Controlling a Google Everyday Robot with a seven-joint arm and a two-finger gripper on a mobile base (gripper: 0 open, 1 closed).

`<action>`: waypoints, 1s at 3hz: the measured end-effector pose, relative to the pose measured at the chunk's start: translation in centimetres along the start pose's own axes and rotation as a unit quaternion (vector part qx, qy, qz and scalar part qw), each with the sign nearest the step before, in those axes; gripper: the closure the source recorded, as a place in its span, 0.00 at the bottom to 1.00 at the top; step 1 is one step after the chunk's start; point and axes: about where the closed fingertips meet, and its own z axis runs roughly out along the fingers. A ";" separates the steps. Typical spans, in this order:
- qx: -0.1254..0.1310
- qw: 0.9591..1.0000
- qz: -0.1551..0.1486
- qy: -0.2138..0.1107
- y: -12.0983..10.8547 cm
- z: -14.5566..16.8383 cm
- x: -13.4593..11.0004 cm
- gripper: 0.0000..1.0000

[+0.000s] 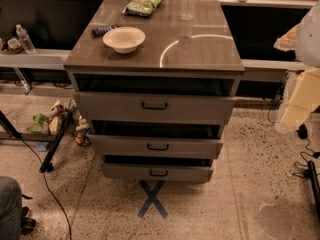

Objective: Move paper bowl near water bottle

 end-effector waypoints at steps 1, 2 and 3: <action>0.003 1.000 0.000 -0.003 -0.1 0.0 -0.1 0.00; 0.043 0.997 -0.002 -0.056 -1.9 0.1 -2.3 0.00; 0.086 0.989 0.008 -0.117 -4.0 1.3 -5.2 0.00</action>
Offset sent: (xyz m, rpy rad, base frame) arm 0.0711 0.0509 0.0296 0.2702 -0.3453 0.0466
